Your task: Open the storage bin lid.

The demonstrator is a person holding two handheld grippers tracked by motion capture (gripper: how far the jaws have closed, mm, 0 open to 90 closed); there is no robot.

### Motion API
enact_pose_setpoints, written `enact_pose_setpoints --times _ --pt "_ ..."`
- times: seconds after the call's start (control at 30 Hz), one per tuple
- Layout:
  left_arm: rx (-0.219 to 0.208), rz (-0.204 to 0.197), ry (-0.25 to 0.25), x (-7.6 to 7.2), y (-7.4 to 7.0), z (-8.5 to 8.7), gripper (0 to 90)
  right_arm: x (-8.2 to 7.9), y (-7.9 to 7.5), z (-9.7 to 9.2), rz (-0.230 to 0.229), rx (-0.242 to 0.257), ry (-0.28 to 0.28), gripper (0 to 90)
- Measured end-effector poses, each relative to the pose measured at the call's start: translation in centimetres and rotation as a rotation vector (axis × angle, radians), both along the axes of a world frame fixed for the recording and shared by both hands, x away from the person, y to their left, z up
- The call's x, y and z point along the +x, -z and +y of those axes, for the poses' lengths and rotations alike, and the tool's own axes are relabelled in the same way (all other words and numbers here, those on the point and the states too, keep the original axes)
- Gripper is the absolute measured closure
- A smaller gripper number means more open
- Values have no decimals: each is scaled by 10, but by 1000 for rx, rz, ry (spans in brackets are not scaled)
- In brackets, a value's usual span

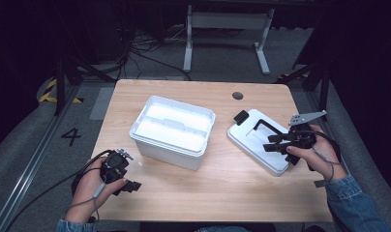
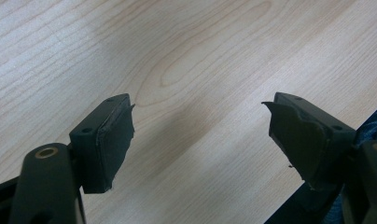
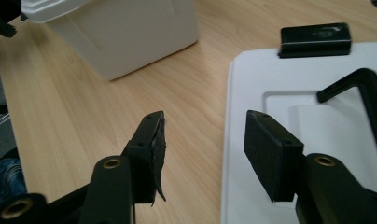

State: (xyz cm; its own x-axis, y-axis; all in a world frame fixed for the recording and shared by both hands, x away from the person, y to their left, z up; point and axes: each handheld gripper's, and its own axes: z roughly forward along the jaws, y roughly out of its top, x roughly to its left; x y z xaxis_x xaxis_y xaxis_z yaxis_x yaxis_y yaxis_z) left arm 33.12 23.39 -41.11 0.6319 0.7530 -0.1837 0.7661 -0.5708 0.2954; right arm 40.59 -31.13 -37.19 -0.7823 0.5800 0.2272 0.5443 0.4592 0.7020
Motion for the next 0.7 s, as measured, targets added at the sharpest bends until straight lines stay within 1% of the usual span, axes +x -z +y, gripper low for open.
enact_pose_setpoints --times 0.03,0.07,0.1,0.27,0.3,0.4,0.43,0.5,0.53,0.57,0.7 --pt "-2 1 1 0 0 -1 228 -3 1 2 2 -4 -6 494" --pt "3 -8 13 1 0 -1 228 -6 2 4 7 -9 -8 495" --pt "0 2 7 1 0 -1 228 -9 4 6 11 -14 -14 496" --pt "2 4 7 2 0 -1 227 -23 9 14 17 -19 -30 496" --pt "1 0 9 2 0 -1 227 -28 12 18 23 -30 -37 496" --pt "3 6 12 2 0 -3 227 -33 17 21 17 -38 -40 496" --pt "2 0 18 3 1 -3 227 -36 20 23 20 -27 -43 496" --pt "7 2 20 3 1 -4 226 -39 25 26 27 -12 -52 496" --pt "7 1 20 3 1 -4 227 -40 27 28 36 -22 -58 496" --pt "6 2 19 4 1 -4 226 -41 29 30 36 -48 -67 496" --pt "7 7 16 4 2 -4 227 -41 33 32 44 -49 -61 506"
